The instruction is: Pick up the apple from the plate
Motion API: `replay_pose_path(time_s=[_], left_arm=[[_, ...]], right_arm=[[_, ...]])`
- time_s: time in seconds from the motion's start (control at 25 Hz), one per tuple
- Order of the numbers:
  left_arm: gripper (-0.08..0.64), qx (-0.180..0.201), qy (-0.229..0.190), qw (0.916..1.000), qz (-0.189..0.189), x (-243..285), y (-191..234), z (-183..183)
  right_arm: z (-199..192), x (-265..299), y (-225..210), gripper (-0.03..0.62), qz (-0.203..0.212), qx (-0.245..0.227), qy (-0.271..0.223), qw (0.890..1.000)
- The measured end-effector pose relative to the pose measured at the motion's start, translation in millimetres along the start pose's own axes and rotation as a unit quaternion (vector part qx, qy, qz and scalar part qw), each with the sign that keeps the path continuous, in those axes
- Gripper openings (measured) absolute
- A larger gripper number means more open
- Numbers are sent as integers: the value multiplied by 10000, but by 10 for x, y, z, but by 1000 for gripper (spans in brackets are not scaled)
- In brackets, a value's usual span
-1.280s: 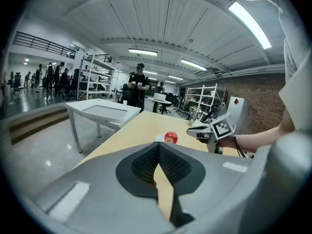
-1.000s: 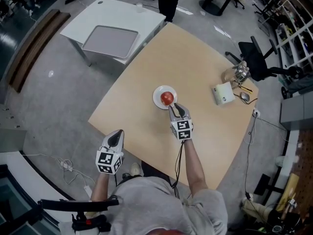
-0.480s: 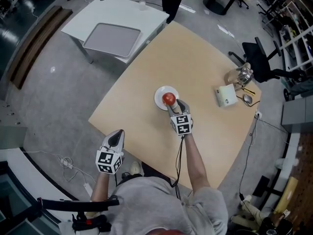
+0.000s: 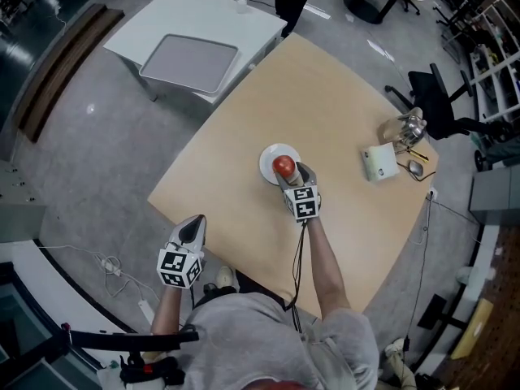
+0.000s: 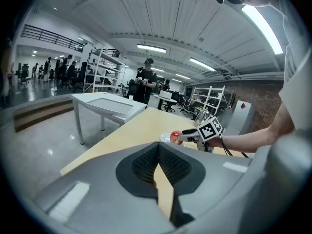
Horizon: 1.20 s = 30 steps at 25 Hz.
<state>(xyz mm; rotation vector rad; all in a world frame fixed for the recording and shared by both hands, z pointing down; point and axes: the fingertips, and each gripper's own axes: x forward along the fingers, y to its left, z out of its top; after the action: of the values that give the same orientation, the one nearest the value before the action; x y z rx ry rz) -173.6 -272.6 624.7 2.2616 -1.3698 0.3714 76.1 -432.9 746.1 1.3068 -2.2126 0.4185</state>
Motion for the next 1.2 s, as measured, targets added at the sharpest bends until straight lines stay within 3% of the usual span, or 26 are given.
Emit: replay_pose_path(time_s=[0.72, 1.2], left_arm=[[20, -75, 47, 9999, 58, 55, 45, -5], [20, -51, -25, 10000, 68, -21, 41, 1]], right_arm=[[-11, 114, 10, 318, 216, -156, 146, 9995], [44, 25, 9, 313, 143, -130, 38, 9998]])
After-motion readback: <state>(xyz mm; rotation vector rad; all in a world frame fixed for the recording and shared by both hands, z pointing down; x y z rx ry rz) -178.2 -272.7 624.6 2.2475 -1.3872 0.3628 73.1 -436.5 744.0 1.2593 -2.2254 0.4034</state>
